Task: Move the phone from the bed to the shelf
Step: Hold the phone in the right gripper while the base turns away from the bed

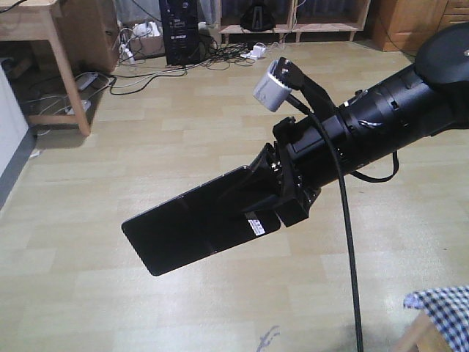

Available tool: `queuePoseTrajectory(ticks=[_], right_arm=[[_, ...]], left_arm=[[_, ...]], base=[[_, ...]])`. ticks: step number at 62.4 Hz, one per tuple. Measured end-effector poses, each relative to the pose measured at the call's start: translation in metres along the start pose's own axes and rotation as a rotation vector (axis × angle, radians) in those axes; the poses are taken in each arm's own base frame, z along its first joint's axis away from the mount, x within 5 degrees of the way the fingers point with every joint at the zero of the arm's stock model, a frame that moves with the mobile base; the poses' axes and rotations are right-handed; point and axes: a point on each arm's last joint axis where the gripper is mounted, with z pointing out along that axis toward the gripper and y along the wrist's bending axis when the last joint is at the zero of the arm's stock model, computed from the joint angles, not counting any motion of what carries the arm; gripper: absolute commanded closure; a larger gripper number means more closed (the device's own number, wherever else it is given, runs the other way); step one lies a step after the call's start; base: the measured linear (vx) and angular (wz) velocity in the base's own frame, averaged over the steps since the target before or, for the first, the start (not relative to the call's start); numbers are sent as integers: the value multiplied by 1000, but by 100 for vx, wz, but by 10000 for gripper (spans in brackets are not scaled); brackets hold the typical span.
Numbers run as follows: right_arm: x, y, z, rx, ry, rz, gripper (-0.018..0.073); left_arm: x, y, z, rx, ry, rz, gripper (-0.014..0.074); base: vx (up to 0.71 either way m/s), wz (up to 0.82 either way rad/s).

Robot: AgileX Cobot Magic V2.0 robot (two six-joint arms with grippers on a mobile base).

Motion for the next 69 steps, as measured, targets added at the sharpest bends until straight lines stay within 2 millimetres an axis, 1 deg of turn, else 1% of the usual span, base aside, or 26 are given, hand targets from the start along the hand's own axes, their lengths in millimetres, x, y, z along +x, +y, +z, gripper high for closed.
queuePoseTrajectory(ticks=[69], right_arm=[[0,0,0,0,0,0,562]], left_arm=[[0,0,0,0,0,0,595]], base=[[46,-14]])
